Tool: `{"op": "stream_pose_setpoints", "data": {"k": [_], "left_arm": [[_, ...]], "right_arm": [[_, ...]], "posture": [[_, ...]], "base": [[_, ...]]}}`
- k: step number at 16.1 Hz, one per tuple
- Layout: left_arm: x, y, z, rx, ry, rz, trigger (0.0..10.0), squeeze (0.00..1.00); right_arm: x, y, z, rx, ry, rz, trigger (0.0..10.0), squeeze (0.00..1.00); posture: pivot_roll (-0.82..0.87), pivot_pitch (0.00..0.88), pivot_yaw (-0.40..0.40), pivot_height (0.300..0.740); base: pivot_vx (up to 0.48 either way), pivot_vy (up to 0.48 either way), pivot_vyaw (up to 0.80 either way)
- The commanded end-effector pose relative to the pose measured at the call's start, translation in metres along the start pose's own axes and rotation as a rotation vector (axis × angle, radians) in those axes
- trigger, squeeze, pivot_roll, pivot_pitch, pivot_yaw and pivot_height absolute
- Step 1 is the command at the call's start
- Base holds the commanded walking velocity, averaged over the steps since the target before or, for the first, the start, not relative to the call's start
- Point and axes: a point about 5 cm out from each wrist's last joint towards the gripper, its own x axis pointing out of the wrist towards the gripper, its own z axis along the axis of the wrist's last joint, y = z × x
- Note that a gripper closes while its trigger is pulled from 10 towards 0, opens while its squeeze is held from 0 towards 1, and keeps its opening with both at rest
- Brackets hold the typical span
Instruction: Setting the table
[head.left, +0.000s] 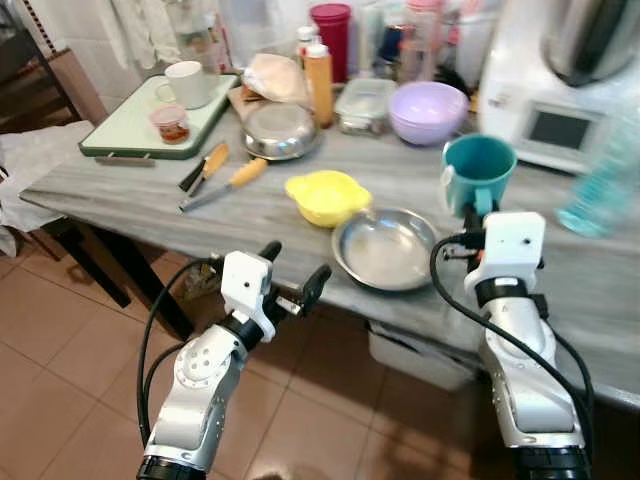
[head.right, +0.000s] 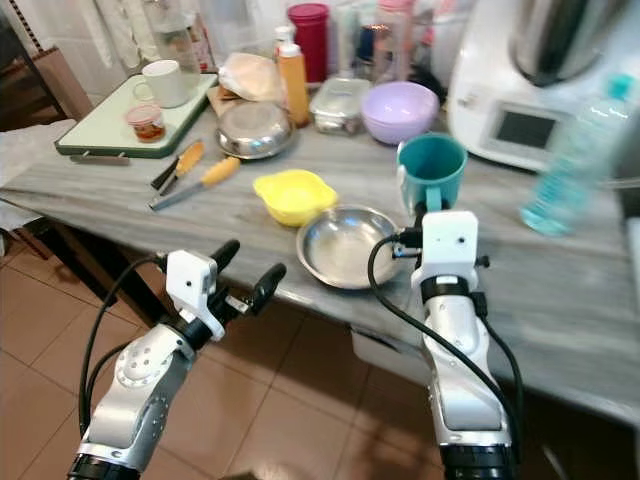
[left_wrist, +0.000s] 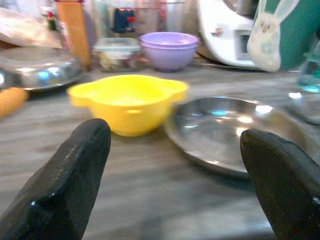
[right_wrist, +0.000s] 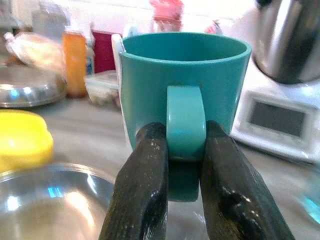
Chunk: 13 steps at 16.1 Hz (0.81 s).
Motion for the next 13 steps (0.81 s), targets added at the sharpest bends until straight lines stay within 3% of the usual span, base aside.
{"op": "stream_pose_setpoints", "data": {"k": [1,13], "left_arm": [[-0.0055,0.0036,-0.0009,0.01,0.012,0.007,10.0,0.0],[-0.011,0.0048,0.0035,0.024,0.012,0.026,10.0,0.0]], "right_arm": [[-0.0014,0.0087,0.007,0.002,-0.033,0.029,10.0,0.0],[0.0021,0.0066,0.0151,-0.03,-0.067,0.037,10.0,0.0]], "posture": [[-0.09,0.102,0.076,0.74],[-0.08,0.101,0.067,0.74]], "base": [[0.0,0.0,0.0],[0.0,0.0,0.0]]}}
